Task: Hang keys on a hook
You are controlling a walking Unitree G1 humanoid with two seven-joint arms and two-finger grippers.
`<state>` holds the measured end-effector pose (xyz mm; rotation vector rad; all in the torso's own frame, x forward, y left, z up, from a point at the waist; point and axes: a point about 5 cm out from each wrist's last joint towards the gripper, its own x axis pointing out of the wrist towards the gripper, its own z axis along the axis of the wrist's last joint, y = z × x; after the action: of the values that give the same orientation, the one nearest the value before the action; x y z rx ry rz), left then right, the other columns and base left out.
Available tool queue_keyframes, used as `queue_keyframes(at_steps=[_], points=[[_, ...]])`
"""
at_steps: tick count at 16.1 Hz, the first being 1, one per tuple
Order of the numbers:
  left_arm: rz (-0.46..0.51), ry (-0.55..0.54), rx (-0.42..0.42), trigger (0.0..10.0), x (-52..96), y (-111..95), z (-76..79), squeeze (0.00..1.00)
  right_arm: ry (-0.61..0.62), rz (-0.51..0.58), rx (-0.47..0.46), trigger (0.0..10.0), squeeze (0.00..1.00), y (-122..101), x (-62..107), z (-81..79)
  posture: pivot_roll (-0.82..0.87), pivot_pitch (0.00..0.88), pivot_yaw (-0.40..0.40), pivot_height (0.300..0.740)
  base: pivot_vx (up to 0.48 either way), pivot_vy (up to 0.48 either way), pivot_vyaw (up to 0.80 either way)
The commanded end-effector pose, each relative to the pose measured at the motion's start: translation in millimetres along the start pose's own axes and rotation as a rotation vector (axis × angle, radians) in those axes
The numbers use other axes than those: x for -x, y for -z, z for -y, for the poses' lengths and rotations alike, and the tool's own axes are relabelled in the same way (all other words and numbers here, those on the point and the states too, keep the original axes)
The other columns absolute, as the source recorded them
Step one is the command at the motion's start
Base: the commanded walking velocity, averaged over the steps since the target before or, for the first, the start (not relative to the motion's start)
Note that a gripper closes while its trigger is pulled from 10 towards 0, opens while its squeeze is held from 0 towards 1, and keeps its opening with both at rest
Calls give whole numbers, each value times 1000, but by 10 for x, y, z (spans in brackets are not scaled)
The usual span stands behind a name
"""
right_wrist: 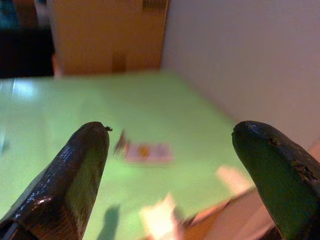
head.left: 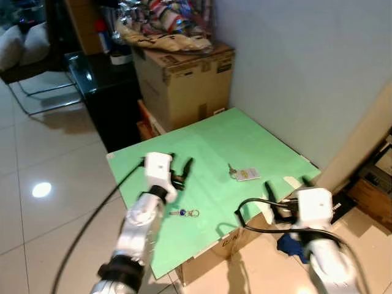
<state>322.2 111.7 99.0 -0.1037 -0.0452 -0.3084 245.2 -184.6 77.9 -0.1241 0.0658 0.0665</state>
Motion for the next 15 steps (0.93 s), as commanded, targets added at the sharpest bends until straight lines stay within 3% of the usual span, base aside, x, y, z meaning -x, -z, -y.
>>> queue_keyframes(at_steps=[1, 2, 4, 7, 9, 11, 13, 15], points=[[22, -63, -22, 10000, 45, -76, -115, 0, -11, -91, -99, 10000, 102, 178, -36, -4, -185, 72, 17, 740, 0, 0, 0], [27, -103, -32, 10000, 112, -86, -193, 0, -77, -143, -160, 10000, 1000, 272, -98, -92, -176, 75, 12, 740, 0, 0, 0], [57, -138, -53, 10000, 307, -168, -240, 0, -187, -195, -236, 10000, 1000, 345, -242, -251, -127, 88, -18, 740, 0, 0, 0], [125, -40, -96, 10000, 487, -376, -58, 0, -278, -165, -174, 10000, 1000, 292, -396, -301, -56, 103, -49, 740, 0, 0, 0], [140, 85, -84, 10000, 705, -562, 151, 0, -358, -145, -155, 10000, 1000, 228, -566, -306, 8, 131, -83, 740, 0, 0, 0], [139, 148, -83, 10000, 766, -636, 274, 0, -419, -157, -203, 10000, 1000, 241, -599, -373, 34, 159, -90, 740, 0, 0, 0], [136, 235, -79, 10000, 835, -721, 465, 0, -507, -205, -246, 10000, 1000, 299, -610, -520, 61, 203, -93, 740, 0, 0, 0], [107, 271, -91, 10000, 947, -741, 544, 0, -578, -247, -258, 10000, 1000, 376, -591, -673, 90, 246, -88, 740, 0, 0, 0]])
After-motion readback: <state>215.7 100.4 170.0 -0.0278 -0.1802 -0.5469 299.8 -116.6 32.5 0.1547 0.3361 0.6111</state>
